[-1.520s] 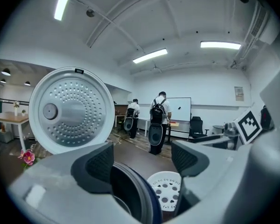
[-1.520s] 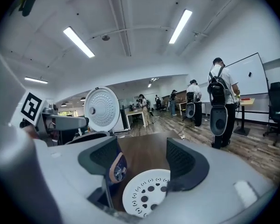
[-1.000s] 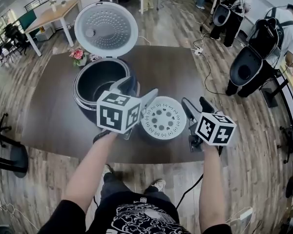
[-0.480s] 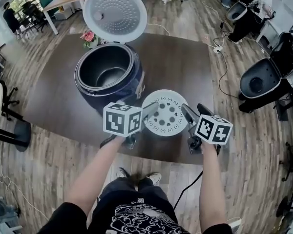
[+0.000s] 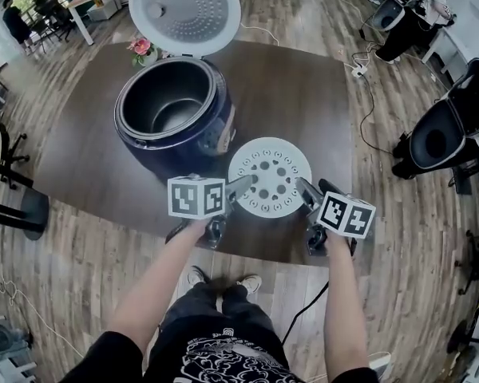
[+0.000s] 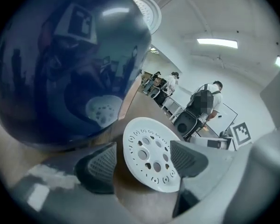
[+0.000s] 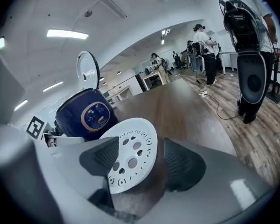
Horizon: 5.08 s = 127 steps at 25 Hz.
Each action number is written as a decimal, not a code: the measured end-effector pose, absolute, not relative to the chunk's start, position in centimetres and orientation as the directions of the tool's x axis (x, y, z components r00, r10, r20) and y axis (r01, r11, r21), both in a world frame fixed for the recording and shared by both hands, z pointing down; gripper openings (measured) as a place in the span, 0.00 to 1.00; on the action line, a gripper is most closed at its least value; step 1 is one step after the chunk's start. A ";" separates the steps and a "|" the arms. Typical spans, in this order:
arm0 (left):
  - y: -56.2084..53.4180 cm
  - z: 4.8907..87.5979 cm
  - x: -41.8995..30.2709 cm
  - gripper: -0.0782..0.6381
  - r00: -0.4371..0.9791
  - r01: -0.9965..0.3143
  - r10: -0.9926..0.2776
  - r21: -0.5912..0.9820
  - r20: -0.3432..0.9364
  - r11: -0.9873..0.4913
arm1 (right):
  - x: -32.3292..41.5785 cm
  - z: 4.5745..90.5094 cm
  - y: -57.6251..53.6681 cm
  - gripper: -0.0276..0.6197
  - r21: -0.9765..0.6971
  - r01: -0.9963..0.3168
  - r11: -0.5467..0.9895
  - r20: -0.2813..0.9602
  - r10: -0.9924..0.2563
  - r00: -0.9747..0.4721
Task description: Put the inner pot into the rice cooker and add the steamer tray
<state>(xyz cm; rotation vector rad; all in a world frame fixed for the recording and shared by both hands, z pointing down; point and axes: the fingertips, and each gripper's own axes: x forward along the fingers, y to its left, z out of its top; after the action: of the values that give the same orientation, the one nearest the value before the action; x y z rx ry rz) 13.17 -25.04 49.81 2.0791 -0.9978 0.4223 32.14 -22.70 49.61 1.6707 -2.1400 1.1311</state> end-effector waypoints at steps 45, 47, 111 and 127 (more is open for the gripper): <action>-27.3 43.2 15.8 0.17 0.701 -0.692 -0.572 0.600 0.426 -0.401 | 36.5 42.5 -23.5 0.10 -0.478 -0.877 0.046 0.471 -0.829 -0.300; -27.6 41.5 15.8 0.17 0.705 -0.687 -0.583 0.594 0.404 -0.419 | 36.5 40.8 -23.7 0.10 -0.479 -0.876 0.057 0.446 -0.844 -0.299; -25.1 50.9 12.2 0.19 0.590 -0.778 -0.730 0.486 0.346 -0.398 | 32.8 51.5 -21.5 0.13 -0.578 -0.787 0.217 0.334 -0.817 -0.470; -25.7 51.7 12.5 0.25 0.545 -0.837 -0.738 0.304 0.397 -0.454 | 33.2 52.0 -22.3 0.16 -0.428 -0.882 0.198 0.385 -0.843 -0.377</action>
<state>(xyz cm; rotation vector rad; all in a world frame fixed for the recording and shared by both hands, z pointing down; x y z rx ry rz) 12.45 -25.75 51.73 2.3198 -1.2758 0.2860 33.18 -22.31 52.01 1.7159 -2.3810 0.9244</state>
